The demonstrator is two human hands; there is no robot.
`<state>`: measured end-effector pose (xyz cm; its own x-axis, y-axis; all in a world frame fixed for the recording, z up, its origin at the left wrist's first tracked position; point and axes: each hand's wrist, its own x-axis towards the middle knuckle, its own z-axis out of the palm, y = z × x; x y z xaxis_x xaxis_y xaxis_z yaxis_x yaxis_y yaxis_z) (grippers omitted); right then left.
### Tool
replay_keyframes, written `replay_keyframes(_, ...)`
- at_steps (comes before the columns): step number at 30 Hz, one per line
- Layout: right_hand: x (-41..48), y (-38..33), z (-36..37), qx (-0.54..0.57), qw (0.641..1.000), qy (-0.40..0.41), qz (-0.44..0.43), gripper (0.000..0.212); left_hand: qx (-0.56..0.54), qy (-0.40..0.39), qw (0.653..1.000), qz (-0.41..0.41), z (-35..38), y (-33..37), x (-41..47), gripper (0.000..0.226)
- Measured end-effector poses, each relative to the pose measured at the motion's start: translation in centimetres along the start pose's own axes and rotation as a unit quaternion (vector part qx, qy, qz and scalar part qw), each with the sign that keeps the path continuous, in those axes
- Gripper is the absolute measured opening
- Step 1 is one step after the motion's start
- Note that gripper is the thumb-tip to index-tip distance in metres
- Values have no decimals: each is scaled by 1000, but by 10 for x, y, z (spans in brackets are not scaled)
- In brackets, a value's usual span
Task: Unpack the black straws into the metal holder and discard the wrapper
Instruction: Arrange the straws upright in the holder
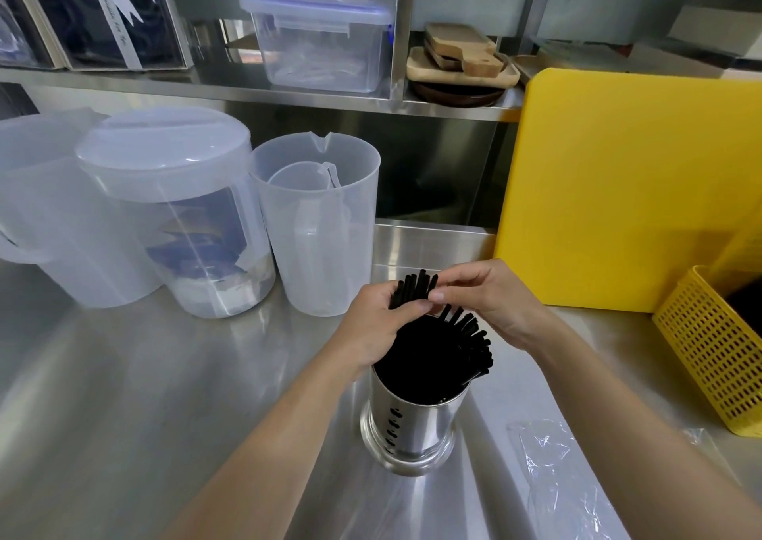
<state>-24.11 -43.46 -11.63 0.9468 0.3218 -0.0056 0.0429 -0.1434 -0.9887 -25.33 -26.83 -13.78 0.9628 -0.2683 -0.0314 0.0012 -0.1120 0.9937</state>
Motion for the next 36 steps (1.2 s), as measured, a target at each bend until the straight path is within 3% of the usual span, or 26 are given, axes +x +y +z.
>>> replay_keyframes(2, 1, -1, 3, -6, 1000, 20, -13, 5, -5, -1, 1000, 4, 0, -1, 0, 11)
replay_keyframes(11, 2, -4, 0, 25, 988, 138, -63, 13, -14, 23, 1000, 4, 1, -3, 0, 11)
replay_keyframes(18, 0, -1, 1, -63, 997, 53, -1, 2, -14, 18, 1000, 12, 0, -3, 0, 14)
replay_keyframes(23, 3, -12, -1, -37, 996, 75, -31, 4, 1, 13, 1000, 19, -2, -1, 1, 13)
replay_keyframes(31, 17, -32, 9, -195, 980, -37, -17, 16, 0, -9, 1000, 26, -4, -1, 0, 16)
replay_keyframes(36, 20, -40, 12, -121, 990, 20, -65, 8, -23, -11, 999, 44, -9, 10, 3, 12)
